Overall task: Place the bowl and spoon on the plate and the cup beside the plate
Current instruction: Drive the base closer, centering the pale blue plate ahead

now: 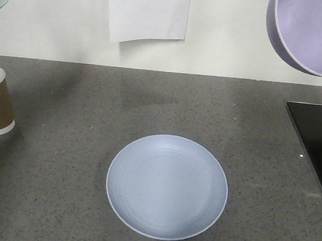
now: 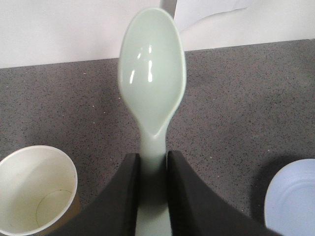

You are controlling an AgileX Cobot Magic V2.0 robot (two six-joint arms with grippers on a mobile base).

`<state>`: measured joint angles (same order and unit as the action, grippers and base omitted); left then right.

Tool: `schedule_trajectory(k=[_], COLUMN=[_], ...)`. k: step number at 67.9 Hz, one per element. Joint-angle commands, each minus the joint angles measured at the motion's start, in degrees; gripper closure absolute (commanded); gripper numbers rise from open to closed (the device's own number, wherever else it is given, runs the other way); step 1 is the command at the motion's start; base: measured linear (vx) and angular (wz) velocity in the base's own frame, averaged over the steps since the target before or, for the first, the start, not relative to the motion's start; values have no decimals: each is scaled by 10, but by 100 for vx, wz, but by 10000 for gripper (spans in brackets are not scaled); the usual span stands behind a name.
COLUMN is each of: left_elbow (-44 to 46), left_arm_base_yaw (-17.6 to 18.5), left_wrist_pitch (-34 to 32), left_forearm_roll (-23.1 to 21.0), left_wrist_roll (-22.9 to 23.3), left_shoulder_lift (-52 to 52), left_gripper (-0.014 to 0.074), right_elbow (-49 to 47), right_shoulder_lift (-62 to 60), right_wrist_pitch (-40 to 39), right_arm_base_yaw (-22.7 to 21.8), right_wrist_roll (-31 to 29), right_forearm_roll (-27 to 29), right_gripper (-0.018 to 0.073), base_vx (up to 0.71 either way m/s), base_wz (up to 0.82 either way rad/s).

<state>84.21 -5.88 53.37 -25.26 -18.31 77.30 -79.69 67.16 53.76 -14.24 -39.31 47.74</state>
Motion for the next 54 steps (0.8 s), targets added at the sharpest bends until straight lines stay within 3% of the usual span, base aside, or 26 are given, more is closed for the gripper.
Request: schedule_trajectory(k=[1, 54], left_elbow=[13, 13], left_arm_base_yaw=[-1, -1], left_wrist_pitch=[-31, -31], left_forearm_roll=[-19, -19], left_wrist_roll=[0, 0], left_shoulder_lift=[-17, -17], left_gripper=[603, 603], right_elbow=[-17, -17], right_shoulder_lift=[-11, -11], right_wrist_pitch=[-29, -29], right_arm_base_yaw=[-4, -4], right_wrist_roll=[-4, -4], right_forearm_roll=[29, 29], right_gripper=[562, 562], base_vx=[0, 0], base_wz=[0, 0])
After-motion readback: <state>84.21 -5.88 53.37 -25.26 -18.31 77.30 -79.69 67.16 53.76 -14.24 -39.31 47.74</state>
